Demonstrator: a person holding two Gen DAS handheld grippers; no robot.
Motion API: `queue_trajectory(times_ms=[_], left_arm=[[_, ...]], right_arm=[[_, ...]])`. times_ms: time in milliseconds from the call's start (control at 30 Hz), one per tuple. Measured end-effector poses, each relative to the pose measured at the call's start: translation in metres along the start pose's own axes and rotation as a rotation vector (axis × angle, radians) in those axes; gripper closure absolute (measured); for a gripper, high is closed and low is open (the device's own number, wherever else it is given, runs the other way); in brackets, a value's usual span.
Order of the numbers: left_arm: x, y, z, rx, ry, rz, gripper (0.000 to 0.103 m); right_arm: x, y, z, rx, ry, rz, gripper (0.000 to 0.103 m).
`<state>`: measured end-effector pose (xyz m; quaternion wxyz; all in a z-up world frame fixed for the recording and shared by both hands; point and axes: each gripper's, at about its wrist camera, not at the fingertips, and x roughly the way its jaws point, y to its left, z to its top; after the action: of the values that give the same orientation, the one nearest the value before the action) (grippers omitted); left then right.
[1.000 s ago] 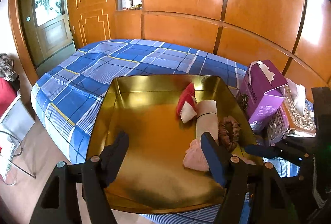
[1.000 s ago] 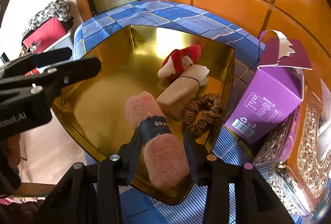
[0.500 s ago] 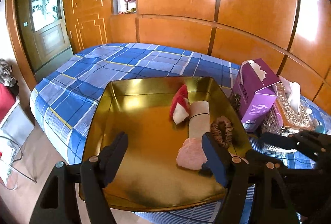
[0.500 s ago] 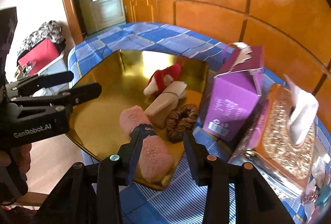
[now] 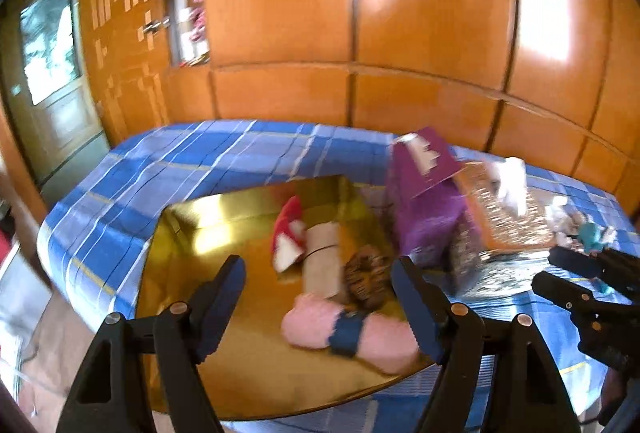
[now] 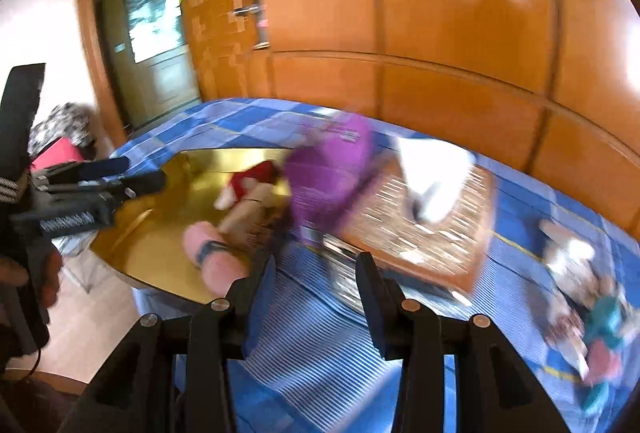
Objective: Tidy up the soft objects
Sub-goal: 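Move both tools back toward the remaining soft items on the bed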
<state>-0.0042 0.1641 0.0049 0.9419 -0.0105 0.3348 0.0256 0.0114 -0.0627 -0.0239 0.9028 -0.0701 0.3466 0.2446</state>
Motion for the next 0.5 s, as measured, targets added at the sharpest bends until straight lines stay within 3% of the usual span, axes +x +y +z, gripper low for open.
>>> queue_trajectory(times_ms=[233,500], left_arm=[[-0.007,-0.054,0.019,0.128,-0.033,-0.120,0.025],[-0.019,-0.144,0.038,0.278,-0.017,-0.359,0.024]], right_arm=[[-0.031,-0.071,-0.047,0.184,0.054,-0.160,0.061],[-0.068,-0.149,-0.103,0.398,0.114,-0.339,0.061]])
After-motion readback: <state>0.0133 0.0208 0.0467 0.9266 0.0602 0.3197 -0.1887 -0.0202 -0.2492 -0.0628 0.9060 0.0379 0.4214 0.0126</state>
